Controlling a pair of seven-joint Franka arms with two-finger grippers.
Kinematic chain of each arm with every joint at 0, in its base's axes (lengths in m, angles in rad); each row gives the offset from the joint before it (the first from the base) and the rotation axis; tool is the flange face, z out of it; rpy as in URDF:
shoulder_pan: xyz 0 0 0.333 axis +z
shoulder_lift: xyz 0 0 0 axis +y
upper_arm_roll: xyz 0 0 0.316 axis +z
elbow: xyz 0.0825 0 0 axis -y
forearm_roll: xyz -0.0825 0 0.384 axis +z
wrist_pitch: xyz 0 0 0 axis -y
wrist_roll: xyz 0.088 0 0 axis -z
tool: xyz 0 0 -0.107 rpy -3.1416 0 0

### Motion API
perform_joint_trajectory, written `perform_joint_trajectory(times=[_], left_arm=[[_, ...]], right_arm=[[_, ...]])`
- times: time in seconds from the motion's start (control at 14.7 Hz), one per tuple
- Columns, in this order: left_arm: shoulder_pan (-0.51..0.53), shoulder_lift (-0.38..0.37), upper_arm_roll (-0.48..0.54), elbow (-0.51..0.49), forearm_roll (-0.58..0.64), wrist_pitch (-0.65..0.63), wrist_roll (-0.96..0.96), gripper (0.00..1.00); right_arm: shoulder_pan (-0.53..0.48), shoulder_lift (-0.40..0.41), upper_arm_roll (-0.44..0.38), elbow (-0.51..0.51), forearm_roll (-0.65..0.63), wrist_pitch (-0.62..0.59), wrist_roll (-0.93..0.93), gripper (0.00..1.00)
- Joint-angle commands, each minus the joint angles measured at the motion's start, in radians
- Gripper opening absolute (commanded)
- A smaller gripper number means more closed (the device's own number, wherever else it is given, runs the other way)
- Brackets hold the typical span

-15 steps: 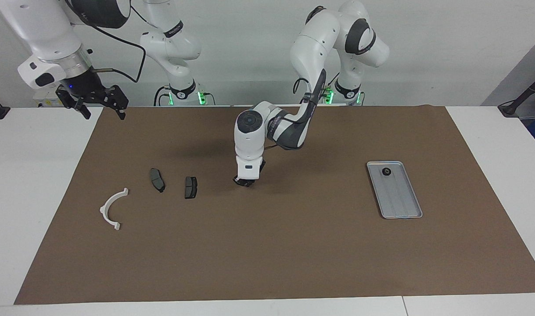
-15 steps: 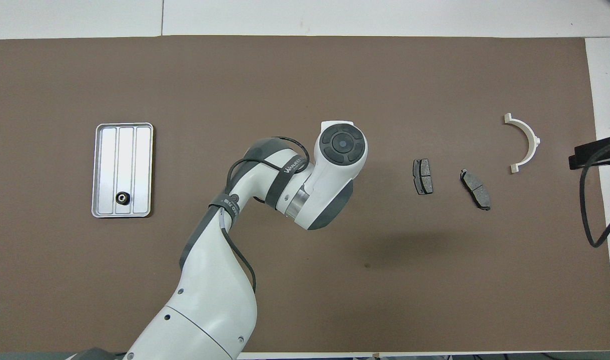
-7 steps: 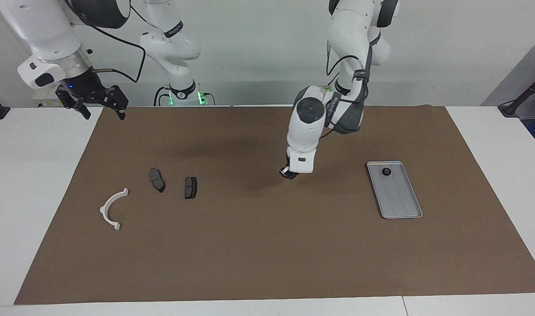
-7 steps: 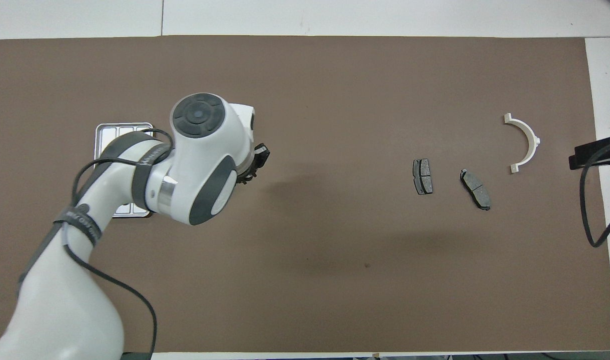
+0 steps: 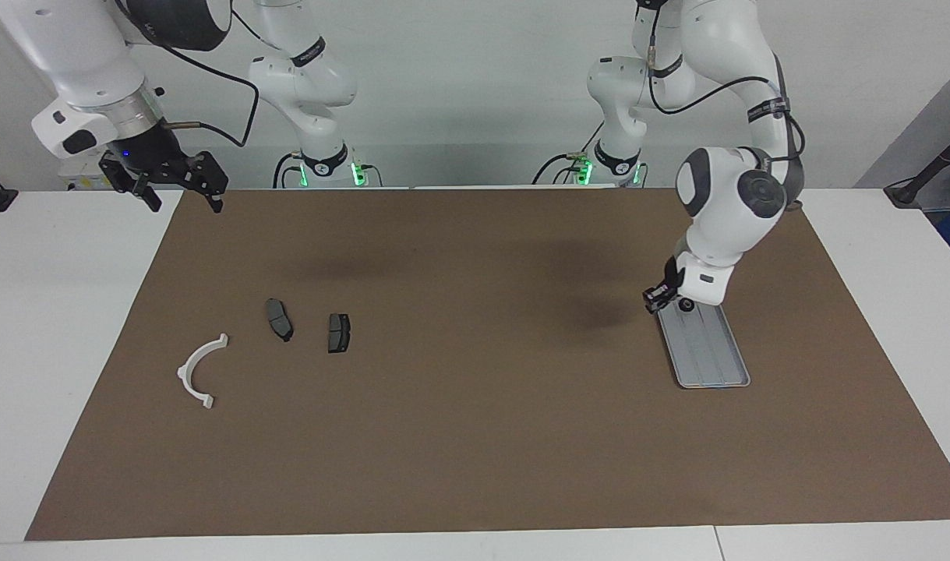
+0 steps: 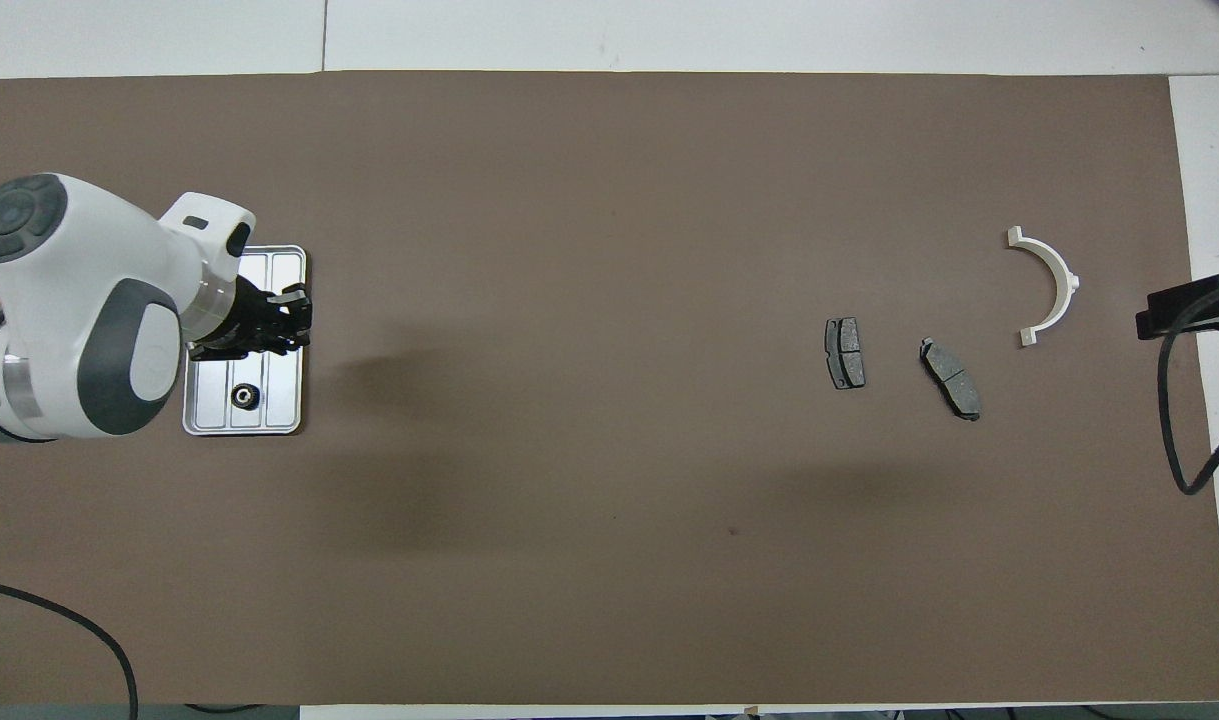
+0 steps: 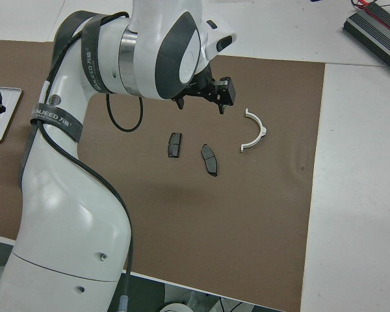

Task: Pick bearing gear from pile to tray
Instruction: 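Carry the second bearing with the left gripper over the tray, then lower the second bearing into the tray and open the left gripper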

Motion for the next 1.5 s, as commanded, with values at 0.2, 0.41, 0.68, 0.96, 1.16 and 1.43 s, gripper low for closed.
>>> perform_joint_trajectory(times=[0.2,0.41,0.68,0.96,1.16,1.43], left_arm=[[0.095,0.006,-0.016,-0.078,0.027,0.158,0.111,0.00],[0.100,0.057,-0.016,-0.066,0.061,0.215,0.117,0.00],[0.112,0.098,-0.018,-0.061,0.075,0.283,0.115,0.00],[0.114,0.131,-0.018,-0.020,0.074,0.289,0.111,0.00],[0.114,0.151,-0.016,-0.020,0.075,0.320,0.111,0.00],[0.131,0.151,-0.018,-0.031,0.075,0.321,0.112,0.00]], right_arm=[[-0.010,-0.026,0.006,-0.032,0.012,0.013,0.005,1.00],[-0.010,-0.026,0.006,-0.033,0.012,0.013,0.004,1.00],[-0.010,-0.026,0.006,-0.043,0.013,0.013,0.007,1.00],[-0.010,-0.026,0.006,-0.044,0.015,0.013,0.007,1.00],[-0.012,-0.026,0.006,-0.049,0.015,0.013,0.004,1.00],[-0.012,-0.026,0.006,-0.052,0.015,0.013,0.005,1.00]])
